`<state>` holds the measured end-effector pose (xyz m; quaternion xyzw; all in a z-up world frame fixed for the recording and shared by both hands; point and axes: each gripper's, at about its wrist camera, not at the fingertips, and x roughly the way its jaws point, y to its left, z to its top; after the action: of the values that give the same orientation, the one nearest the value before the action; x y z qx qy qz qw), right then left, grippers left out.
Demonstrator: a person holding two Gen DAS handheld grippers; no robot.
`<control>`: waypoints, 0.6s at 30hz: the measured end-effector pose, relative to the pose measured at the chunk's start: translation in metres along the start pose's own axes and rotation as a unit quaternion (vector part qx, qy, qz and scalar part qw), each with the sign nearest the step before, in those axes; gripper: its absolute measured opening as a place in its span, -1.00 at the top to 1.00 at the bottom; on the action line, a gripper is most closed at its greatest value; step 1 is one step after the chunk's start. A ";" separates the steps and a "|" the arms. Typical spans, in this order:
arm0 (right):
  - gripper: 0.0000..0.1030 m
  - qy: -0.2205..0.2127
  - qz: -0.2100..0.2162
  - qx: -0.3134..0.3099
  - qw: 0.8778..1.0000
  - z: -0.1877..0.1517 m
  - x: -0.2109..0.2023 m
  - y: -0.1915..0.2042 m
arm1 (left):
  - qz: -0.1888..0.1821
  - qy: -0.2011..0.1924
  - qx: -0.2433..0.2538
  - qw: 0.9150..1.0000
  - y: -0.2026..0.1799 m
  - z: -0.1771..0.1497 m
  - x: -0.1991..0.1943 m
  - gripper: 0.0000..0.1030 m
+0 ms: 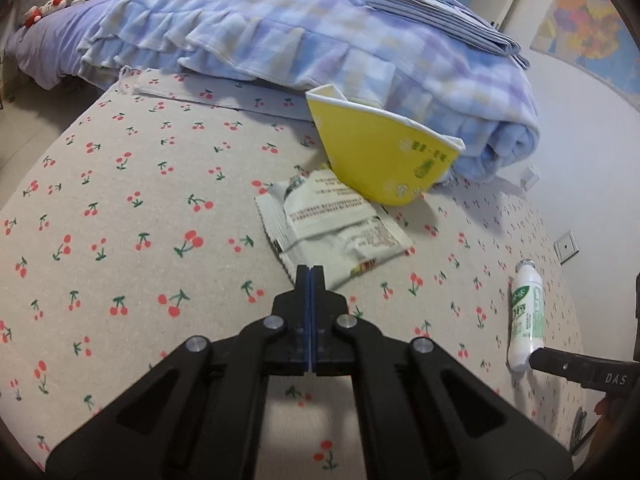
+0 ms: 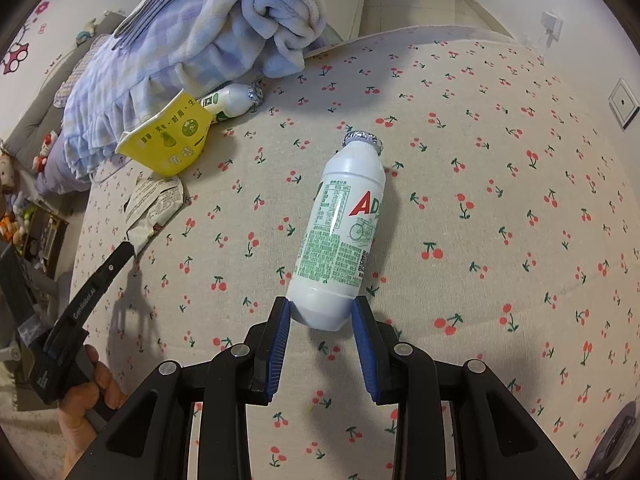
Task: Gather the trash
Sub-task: 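Lift the white bottle with the right tool while the left tool approaches the wrapper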
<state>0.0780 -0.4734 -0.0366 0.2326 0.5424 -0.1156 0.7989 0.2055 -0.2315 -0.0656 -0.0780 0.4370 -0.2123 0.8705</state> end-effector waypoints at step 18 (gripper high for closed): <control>0.37 -0.013 0.007 -0.003 1.000 -0.007 -0.019 -0.007 | 0.051 -0.020 -0.013 0.998 -0.007 0.014 0.015 -0.50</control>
<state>0.0626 -0.4772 -0.0229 0.2324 0.5307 -0.1112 0.8075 0.2229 -0.2454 -0.0657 -0.0707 0.4258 -0.1605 0.8876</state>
